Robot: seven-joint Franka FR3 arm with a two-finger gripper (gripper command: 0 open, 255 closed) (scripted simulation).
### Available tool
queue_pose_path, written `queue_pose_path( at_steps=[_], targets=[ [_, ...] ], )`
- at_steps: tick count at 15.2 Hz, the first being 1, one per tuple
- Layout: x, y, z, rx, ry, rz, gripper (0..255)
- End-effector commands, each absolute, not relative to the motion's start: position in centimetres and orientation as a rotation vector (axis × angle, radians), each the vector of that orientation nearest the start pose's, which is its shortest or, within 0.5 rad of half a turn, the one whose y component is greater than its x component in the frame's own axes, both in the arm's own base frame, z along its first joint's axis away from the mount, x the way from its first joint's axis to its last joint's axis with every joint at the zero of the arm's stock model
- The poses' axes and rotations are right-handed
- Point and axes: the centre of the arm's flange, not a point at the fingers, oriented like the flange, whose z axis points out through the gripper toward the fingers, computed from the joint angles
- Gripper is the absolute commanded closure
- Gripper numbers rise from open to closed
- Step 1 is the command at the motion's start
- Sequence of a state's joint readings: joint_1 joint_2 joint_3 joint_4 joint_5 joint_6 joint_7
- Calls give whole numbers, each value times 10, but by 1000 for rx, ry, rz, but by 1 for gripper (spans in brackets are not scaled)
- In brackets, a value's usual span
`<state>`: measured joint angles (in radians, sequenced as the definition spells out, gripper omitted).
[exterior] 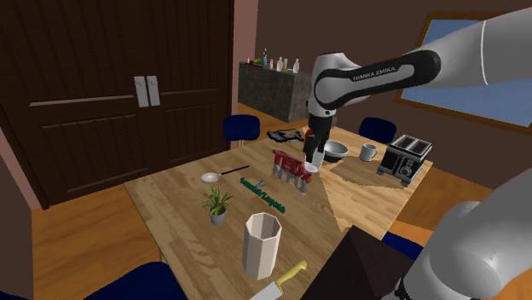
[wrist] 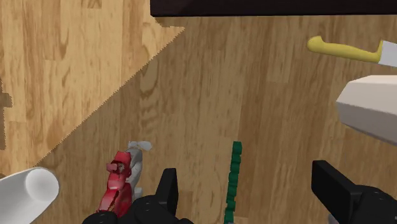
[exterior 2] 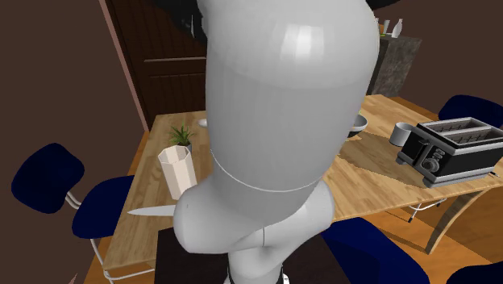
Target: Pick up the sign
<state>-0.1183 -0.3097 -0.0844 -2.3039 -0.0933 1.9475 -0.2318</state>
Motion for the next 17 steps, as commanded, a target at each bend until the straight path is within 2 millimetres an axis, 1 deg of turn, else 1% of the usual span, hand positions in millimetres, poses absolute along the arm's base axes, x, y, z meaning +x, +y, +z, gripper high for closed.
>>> queue_pose_path(
  at_steps=[1,17],
  targets=[
    [456,-115,448,-3184,-88,89,0],
    [581,-249,341,-3150,102,57,0]
  ],
)
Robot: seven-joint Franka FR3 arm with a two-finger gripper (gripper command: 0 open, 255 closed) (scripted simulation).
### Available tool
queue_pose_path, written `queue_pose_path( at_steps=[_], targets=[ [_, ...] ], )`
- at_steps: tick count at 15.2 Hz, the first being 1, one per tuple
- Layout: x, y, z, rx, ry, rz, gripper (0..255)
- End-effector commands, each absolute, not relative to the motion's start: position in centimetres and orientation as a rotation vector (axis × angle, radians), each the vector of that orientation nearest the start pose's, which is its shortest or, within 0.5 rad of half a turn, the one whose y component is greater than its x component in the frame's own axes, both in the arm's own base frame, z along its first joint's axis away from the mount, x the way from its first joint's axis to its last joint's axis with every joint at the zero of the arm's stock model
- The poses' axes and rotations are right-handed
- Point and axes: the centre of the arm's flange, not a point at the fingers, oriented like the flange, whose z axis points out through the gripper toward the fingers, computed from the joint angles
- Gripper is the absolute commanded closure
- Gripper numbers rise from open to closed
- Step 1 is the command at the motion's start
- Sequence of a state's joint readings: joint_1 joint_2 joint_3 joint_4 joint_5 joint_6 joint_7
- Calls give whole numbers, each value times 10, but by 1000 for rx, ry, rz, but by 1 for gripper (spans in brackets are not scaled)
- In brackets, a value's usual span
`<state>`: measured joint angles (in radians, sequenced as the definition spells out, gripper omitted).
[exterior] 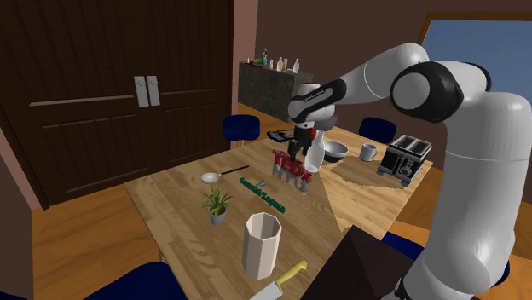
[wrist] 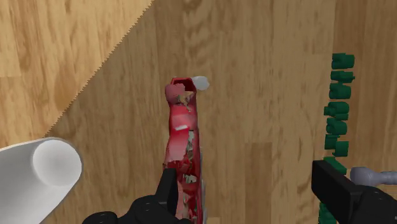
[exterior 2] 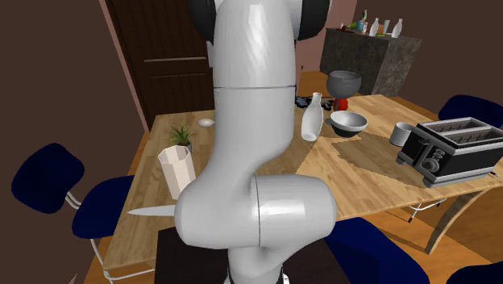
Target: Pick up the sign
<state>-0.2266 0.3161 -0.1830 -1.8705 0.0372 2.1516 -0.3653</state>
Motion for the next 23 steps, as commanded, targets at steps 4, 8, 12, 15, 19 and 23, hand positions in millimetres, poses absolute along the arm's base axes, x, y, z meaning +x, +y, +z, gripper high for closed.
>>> queue_pose_path(
  at_steps=[4,8,12,15,19,23],
  targets=[
    [610,-285,314,-3140,149,49,0],
    [619,-296,294,-3136,164,46,0],
    [619,-296,273,-3136,164,46,0],
    [619,-296,265,-3136,164,46,0],
    [618,-296,265,-3136,164,46,255],
    [618,-296,265,-3136,164,46,255]
  ],
)
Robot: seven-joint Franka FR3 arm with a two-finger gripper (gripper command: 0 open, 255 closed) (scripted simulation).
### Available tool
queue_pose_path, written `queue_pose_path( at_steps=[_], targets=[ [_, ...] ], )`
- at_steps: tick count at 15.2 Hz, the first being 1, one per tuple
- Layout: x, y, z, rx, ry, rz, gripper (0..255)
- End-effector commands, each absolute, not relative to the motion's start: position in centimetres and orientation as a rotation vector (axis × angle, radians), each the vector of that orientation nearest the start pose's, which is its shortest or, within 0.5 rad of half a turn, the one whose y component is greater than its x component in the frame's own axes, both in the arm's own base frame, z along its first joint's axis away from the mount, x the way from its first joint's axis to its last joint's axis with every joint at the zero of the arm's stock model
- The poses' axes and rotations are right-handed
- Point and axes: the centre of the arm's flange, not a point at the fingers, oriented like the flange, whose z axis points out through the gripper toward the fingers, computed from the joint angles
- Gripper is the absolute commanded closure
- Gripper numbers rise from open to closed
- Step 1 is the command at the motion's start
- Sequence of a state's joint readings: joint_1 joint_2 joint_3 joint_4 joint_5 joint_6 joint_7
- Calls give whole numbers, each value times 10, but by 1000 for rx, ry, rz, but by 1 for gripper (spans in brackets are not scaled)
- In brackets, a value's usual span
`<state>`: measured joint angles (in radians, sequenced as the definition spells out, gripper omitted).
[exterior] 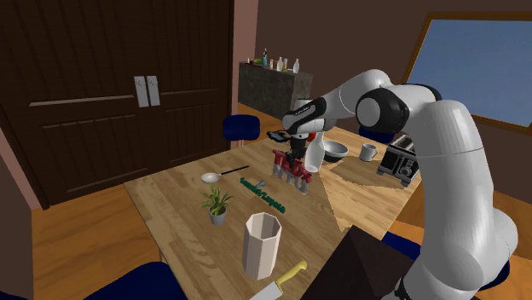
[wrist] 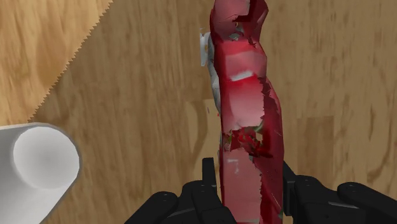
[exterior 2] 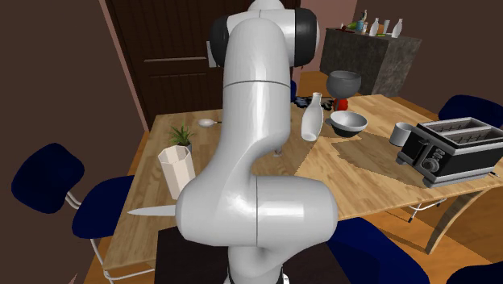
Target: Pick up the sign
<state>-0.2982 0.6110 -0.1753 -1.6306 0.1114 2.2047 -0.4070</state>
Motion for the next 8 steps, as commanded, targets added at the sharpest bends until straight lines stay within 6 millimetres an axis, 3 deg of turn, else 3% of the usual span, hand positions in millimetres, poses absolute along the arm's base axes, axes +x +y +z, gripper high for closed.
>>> queue_pose_path(
  at_steps=[1,8],
  targets=[
    [618,-296,265,-3136,164,46,255],
    [619,-296,297,-3136,164,46,255]
  ],
)
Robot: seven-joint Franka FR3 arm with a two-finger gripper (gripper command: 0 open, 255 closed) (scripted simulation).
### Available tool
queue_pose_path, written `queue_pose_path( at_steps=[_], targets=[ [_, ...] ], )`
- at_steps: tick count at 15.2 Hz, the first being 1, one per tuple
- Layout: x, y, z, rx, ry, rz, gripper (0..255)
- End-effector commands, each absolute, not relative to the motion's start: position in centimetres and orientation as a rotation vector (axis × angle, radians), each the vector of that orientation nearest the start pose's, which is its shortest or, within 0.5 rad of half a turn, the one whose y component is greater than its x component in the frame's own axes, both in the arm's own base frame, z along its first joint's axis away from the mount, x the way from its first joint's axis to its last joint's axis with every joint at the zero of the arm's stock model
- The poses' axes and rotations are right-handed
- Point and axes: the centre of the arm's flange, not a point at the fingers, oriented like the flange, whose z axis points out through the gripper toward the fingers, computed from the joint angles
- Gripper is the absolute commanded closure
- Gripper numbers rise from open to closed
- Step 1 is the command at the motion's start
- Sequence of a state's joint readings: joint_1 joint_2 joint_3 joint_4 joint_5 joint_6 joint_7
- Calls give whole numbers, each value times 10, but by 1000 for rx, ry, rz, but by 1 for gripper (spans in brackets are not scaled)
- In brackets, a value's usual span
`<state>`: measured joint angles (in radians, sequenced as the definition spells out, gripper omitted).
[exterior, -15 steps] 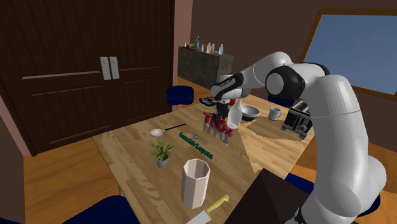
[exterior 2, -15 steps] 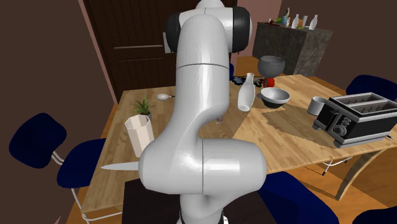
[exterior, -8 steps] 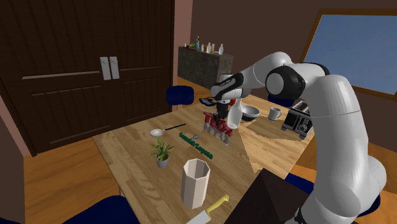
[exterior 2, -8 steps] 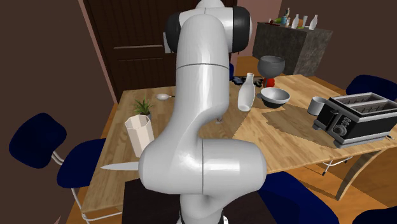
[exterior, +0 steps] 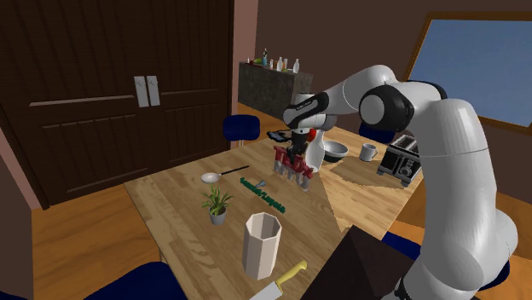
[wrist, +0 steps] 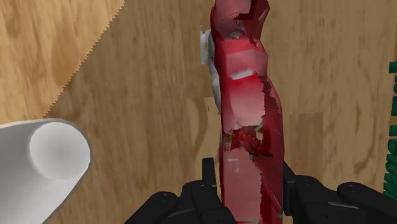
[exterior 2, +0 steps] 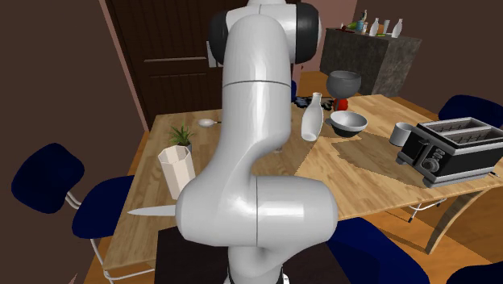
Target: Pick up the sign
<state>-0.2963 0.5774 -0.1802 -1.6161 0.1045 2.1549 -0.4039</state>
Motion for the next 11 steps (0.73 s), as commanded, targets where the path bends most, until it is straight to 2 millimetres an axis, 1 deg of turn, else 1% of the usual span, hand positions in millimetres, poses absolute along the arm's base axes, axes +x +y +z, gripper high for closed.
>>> queue_pose_path(
  at_steps=[1,9,11],
  targets=[
    [619,-296,302,-3136,164,46,255],
    [619,-296,344,-3136,164,46,255],
    [619,-296,345,-3136,164,46,255]
  ],
)
